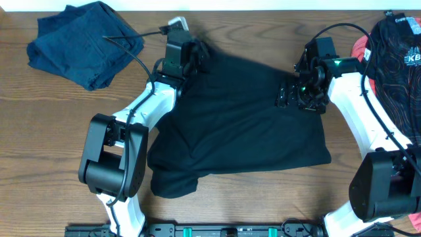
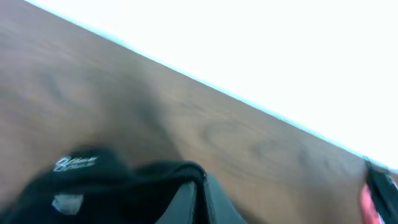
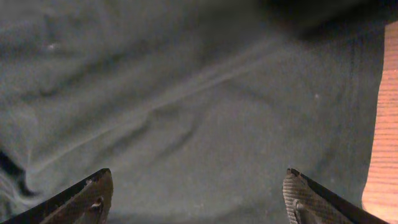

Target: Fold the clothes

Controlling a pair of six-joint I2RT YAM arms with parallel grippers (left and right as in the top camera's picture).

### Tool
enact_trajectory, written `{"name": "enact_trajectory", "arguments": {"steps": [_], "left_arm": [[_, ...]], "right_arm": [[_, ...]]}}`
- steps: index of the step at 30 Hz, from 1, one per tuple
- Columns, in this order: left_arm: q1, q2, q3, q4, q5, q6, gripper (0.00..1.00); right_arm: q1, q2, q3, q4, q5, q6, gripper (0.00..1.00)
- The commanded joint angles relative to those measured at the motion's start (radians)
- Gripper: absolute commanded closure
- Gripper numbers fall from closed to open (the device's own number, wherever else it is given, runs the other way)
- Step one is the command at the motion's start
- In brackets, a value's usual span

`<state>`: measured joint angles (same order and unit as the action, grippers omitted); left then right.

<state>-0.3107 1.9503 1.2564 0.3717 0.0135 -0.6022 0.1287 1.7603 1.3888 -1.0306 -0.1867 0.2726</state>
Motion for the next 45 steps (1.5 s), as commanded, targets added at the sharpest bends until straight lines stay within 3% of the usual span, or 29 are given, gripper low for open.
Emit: {"name": "enact_trajectory", "arguments": {"steps": [1, 7, 8, 9, 11, 16, 19, 26, 31, 34, 40, 41, 43, 45], "left_arm": [[0.014, 0.015, 0.005, 0.066, -0.219, 0.105, 0.94], [0.103, 0.122, 0.099, 0.123, -0.269, 0.165, 0.94], [0.117, 0.148, 0.124, 0.116, -0.269, 0.165, 0.86], [0.129, 0.172, 0.148, 0.103, -0.269, 0.166, 0.61], [0.146, 0.208, 0.183, 0.074, -0.269, 0.186, 0.00], [0.153, 0.202, 0.197, 0.001, -0.269, 0.294, 0.02], [0.153, 0.150, 0.197, -0.105, -0.268, 0.290, 0.02], [0.153, -0.045, 0.197, -0.592, -0.106, 0.283, 0.02], [0.153, -0.082, 0.196, -0.882, -0.099, 0.284, 0.02], [0.153, -0.081, 0.177, -0.978, -0.096, 0.284, 0.36], [0.153, -0.080, 0.154, -1.049, -0.047, 0.295, 0.89], [0.154, -0.080, 0.154, -1.054, -0.047, 0.295, 0.94], [0.157, -0.078, 0.154, -1.072, -0.048, 0.295, 0.94], [0.168, -0.068, 0.154, -1.074, -0.051, 0.296, 0.94]], "right_arm": [[0.010, -0.008, 0.010, -0.002, -0.004, -0.008, 0.15], [0.010, -0.008, 0.010, -0.005, -0.005, 0.004, 0.15], [0.010, -0.008, 0.010, -0.003, -0.005, 0.004, 0.15], [0.011, -0.008, 0.010, -0.002, -0.005, 0.005, 0.15], [0.017, -0.008, 0.010, -0.002, -0.005, 0.008, 0.15], [0.034, -0.008, 0.010, 0.005, -0.005, 0.011, 0.14], [0.047, -0.008, 0.009, 0.011, -0.004, 0.011, 0.14], [0.053, -0.008, 0.009, 0.008, 0.030, 0.053, 0.14], [0.054, -0.008, 0.008, 0.009, 0.030, 0.063, 0.23], [0.054, -0.008, 0.000, 0.008, 0.030, 0.064, 0.44], [0.053, -0.008, -0.060, 0.051, 0.032, 0.075, 0.77], [0.053, -0.008, -0.072, 0.064, 0.034, 0.085, 0.82], [0.053, -0.008, -0.105, 0.103, 0.034, 0.101, 0.93], [0.053, -0.008, -0.137, 0.145, 0.034, 0.113, 0.96]]}}
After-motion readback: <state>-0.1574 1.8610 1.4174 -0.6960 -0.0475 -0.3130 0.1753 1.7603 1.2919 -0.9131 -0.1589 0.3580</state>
